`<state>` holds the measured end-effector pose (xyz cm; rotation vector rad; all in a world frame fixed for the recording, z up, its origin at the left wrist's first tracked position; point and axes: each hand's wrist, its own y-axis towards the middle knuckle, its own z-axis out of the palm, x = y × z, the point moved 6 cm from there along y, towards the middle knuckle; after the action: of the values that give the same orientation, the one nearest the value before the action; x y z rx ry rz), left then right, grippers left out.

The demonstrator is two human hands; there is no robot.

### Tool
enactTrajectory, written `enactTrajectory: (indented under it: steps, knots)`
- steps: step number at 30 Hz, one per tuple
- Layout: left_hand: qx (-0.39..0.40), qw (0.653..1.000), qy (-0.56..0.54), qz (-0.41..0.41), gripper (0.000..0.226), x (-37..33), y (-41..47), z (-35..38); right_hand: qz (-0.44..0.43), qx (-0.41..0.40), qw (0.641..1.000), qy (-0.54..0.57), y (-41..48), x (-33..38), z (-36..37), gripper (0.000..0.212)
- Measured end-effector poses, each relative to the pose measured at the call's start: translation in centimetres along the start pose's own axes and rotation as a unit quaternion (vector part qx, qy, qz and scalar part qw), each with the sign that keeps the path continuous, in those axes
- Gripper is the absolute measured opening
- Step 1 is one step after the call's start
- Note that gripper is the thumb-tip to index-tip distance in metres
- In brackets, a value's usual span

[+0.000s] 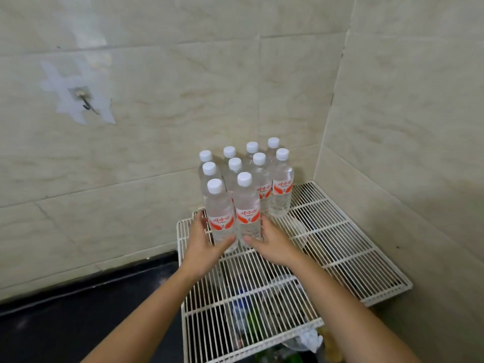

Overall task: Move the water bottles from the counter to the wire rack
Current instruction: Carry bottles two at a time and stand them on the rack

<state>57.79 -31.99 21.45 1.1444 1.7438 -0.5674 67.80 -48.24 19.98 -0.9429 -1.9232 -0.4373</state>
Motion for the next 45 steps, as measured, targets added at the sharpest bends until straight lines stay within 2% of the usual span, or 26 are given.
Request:
enactTrajectory:
  steps: [3,5,11,20,24,26,27,29,30,32,34,36,40,45]
  knots:
    - [0.047,0.996,0.061,-0.038,0.063,2.0,0.2,1.8,0.001,-0.018,1.0,-0.019,0.5,-0.4,0.3,0.078]
    - [0.034,0.992,0.102,-0.063,0.055,3.1,0.4,2.5,0.001,-0.035,0.999,-0.036,0.9,-0.6,0.3,0.077]
    - [-0.018,0.988,0.13,-0.077,0.052,4.1,0.9,2.4,-0.011,-0.068,0.995,-0.068,1.7,-0.8,0.8,0.073]
    - [-0.021,0.985,0.153,-0.071,0.051,4.7,1.0,2.7,-0.007,-0.051,0.996,-0.078,2.2,-1.3,1.0,0.076]
    - [-0.032,0.985,0.161,-0.045,0.059,4.7,-0.5,2.4,-0.019,-0.052,0.997,-0.053,2.5,-2.2,1.6,0.085]
    - [-0.043,0.985,0.163,-0.046,0.066,5.3,-2.1,1.8,-0.019,-0.064,0.998,-0.022,2.7,-2.9,2.6,0.097]
    - [-0.046,0.982,0.177,-0.048,0.069,5.6,-3.0,1.3,-0.003,-0.089,0.996,-0.029,2.4,-3.1,3.3,0.104]
    - [-0.064,0.97,0.23,-0.039,0.07,6.2,-5.0,-0.2,0.04,-0.211,0.974,-0.075,0.7,-2.7,4.5,0.111]
    - [-0.08,0.962,0.258,-0.031,0.07,6.4,-6.1,-1.4,0.027,-0.27,0.959,-0.078,-0.5,-1.5,5.3,0.108]
    - [-0.13,0.943,0.303,-0.035,0.071,6.7,-8.5,-4.7,-0.086,-0.312,0.944,-0.066,-2.4,2.2,8.0,0.095]
    - [-0.187,0.919,0.343,-0.055,0.069,7.6,-11.5,-8.8,-0.201,-0.277,0.935,-0.097,-3.2,5.7,12.0,0.084]
    - [-0.235,0.893,0.373,-0.088,0.066,8.7,-14.9,-13.3,-0.256,-0.217,0.932,-0.136,-3.4,8.6,16.3,0.079]
    - [-0.316,0.838,0.417,-0.154,0.065,10.3,-22.6,-22.5,-0.293,-0.081,0.936,-0.176,-4.5,13.8,24.2,0.072]
    - [-0.382,0.79,0.436,-0.199,0.064,11.7,-31.8,-33.1,-0.351,0.003,0.919,-0.177,-7.8,20.8,33.0,0.068]
